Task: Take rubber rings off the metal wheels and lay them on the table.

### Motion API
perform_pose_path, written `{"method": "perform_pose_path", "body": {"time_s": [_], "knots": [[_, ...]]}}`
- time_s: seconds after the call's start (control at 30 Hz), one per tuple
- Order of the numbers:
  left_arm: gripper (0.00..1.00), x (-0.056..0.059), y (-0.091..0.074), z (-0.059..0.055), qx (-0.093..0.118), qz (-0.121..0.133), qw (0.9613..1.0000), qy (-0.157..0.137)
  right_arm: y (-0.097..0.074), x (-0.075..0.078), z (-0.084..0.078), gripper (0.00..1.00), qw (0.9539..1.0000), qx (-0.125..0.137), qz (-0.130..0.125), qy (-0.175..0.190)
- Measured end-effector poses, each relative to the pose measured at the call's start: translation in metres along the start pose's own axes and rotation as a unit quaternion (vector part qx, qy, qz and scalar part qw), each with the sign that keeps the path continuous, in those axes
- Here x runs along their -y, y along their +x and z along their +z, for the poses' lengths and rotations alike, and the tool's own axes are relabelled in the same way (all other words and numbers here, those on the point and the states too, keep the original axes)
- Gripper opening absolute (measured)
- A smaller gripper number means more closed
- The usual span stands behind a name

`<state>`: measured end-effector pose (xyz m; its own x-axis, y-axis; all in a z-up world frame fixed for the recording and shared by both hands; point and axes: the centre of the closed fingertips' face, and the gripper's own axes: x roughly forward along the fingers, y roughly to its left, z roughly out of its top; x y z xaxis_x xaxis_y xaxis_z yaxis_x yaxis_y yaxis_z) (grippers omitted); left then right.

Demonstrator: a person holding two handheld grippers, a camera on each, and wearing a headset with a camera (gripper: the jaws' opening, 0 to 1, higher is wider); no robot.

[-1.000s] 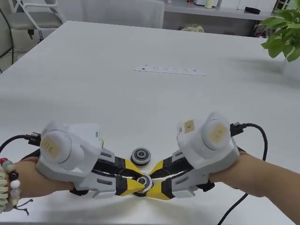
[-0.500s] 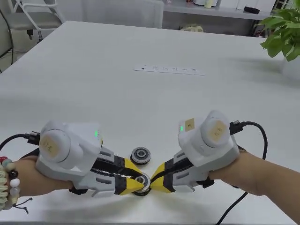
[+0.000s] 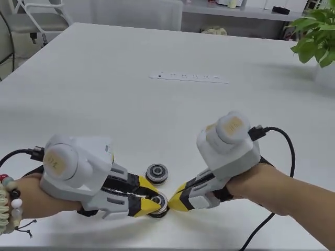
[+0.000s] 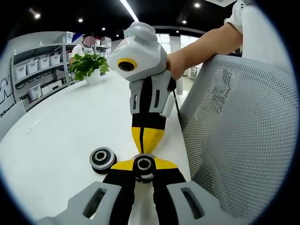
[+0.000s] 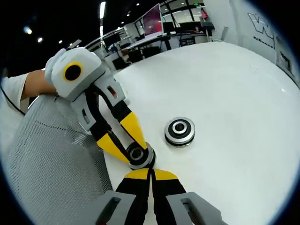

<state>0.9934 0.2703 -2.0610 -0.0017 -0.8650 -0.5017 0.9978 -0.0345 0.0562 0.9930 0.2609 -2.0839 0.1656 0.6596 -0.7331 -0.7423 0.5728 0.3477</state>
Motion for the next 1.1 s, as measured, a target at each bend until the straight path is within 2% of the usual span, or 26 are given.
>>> {"method": "perform_pose_path", "body": {"time_s": [0.23, 0.43, 0.6, 0.7, 0.8, 0.93, 1.1], "knots": [[0.08, 0.0, 0.0, 0.0, -0.001, 0.0, 1.0, -0.003, -0.005, 0.001, 0.002, 0.0, 0.9988, 0.01, 0.006, 0.047], [0.08, -0.002, -0.001, -0.001, -0.002, -0.001, 1.0, -0.005, -0.009, 0.003, 0.007, 0.0, 0.995, 0.032, 0.017, 0.093], [0.07, -0.002, -0.001, 0.0, -0.003, -0.001, 1.0, -0.009, -0.01, 0.001, 0.008, 0.0, 0.9935, 0.036, 0.025, 0.105], [0.07, -0.002, -0.001, 0.0, -0.003, -0.002, 0.9999, -0.012, -0.011, 0.0, 0.011, 0.0, 0.9899, 0.047, 0.037, 0.128], [0.08, -0.002, -0.001, 0.0, -0.004, -0.003, 0.9999, -0.013, -0.01, -0.005, 0.012, 0.0, 0.989, 0.052, 0.046, 0.131], [0.07, -0.001, -0.001, 0.0, -0.013, -0.006, 0.9999, 0.0, -0.01, -0.007, 0.013, 0.0, 0.9892, 0.055, 0.048, 0.127], [0.07, -0.001, -0.001, 0.0, -0.013, -0.007, 0.9999, 0.001, -0.009, -0.009, 0.015, 0.0, 0.9888, 0.058, 0.052, 0.127]]}}
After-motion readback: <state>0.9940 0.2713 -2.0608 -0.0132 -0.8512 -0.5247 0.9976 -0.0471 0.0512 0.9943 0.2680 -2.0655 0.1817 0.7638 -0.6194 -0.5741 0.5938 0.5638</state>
